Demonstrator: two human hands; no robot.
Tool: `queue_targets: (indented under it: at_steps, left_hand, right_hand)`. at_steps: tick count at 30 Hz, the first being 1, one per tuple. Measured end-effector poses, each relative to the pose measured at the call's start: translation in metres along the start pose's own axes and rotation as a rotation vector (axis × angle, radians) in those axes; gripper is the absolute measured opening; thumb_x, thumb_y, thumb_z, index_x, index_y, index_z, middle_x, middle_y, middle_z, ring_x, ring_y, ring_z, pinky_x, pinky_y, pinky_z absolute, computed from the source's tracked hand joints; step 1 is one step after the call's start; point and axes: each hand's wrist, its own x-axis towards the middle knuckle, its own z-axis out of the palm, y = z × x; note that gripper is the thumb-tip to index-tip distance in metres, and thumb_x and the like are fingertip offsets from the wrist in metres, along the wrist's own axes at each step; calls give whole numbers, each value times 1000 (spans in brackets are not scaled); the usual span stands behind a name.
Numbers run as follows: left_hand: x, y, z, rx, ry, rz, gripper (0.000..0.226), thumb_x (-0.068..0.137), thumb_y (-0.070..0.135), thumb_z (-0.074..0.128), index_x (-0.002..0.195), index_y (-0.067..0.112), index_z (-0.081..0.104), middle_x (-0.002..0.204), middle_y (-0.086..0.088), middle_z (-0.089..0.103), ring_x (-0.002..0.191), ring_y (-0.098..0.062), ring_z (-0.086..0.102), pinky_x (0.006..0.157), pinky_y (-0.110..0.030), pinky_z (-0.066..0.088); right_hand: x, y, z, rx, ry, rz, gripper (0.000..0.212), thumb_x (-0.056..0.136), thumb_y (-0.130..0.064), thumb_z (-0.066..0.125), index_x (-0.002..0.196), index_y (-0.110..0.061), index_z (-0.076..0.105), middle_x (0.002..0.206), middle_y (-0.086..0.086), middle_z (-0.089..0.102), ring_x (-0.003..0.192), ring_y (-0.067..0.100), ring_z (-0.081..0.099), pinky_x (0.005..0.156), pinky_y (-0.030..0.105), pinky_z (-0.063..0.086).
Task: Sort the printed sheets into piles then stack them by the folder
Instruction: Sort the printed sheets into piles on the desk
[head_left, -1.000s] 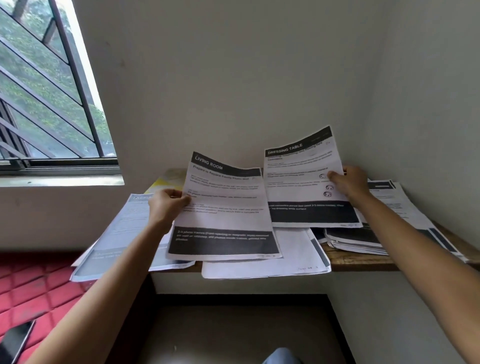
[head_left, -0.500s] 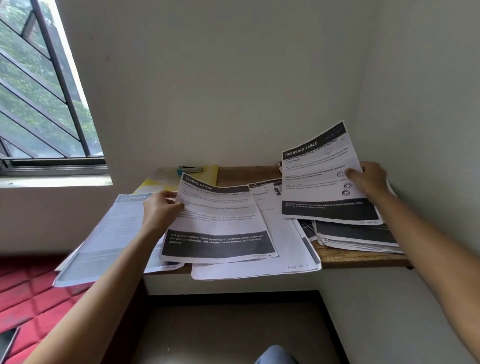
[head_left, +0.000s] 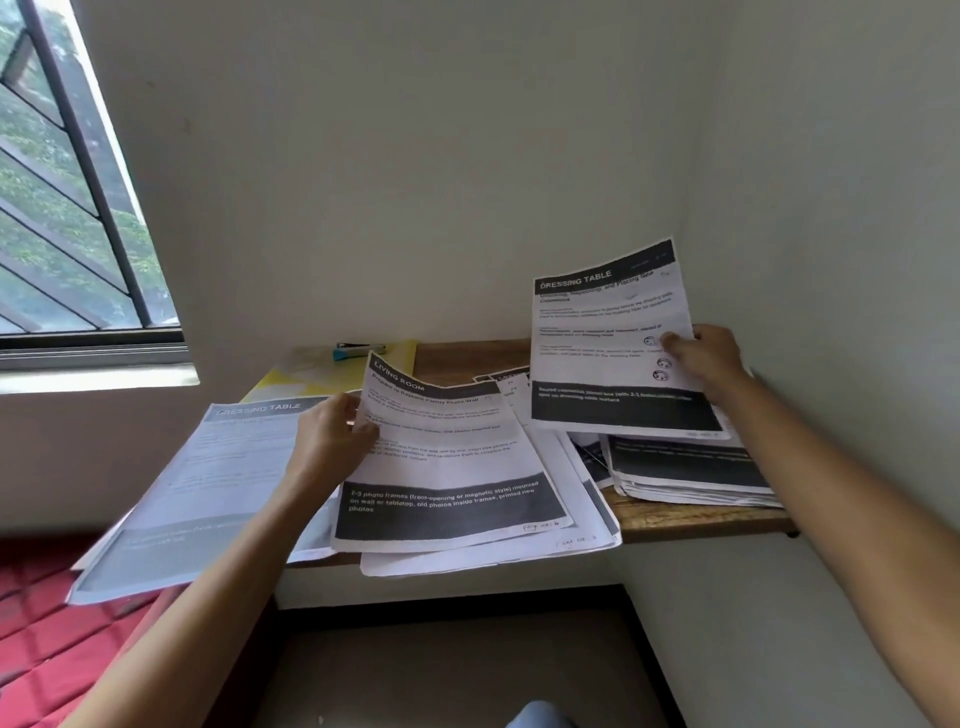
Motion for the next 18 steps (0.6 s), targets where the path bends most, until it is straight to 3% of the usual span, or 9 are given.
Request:
queue_targets:
  at_steps: [3,7,9,12,15,18]
  left_hand:
    - [-1,3,10,150,-119,58,45,83,15,68,126,5,56,126,-14,59,109,-30,56,89,-37,47]
    - [-7,11,18,297,-183,46,69,88,26,65,145,4,31,142,-18,41,131,-34,33,107,-39,27]
    - [-8,14,20,290,-164,65,71,93,28,58,150,6,22,147,-17,36,135,-34,29,110,-39,22]
    - [-6,22,21,209,-174,98,55,99,28,46,148,6,30,150,-17,36,137,-34,33,109,-37,25]
    - [-5,34,23,99,-171,101,44,103,30,37,139,7,42,143,-19,44,127,-35,44,95,-33,34]
    - [-6,44,24,-18,-161,66,43,104,34,29,132,8,48,131,-20,52,119,-33,49,84,-29,31]
  right_hand:
    - [-3,2,4,59,-48,43,30,88,-17,66,111,2,65,110,20,67,84,24,62,76,31,48]
    - [-8,1,8,106,-93,56,29,88,-13,65,112,3,65,109,21,66,85,25,62,73,31,51]
    - [-12,-1,11,132,-116,71,29,88,-13,66,112,3,64,110,22,66,86,27,63,79,35,53]
    - [-20,-7,18,156,-170,84,28,89,-14,65,113,1,64,110,19,66,87,28,64,82,36,52]
    - [-30,-11,29,181,-213,103,27,88,-16,66,111,-1,65,110,18,67,87,28,65,82,36,53]
    - [-42,-17,40,225,-251,137,28,87,-16,67,110,0,65,110,18,68,90,29,67,86,42,55]
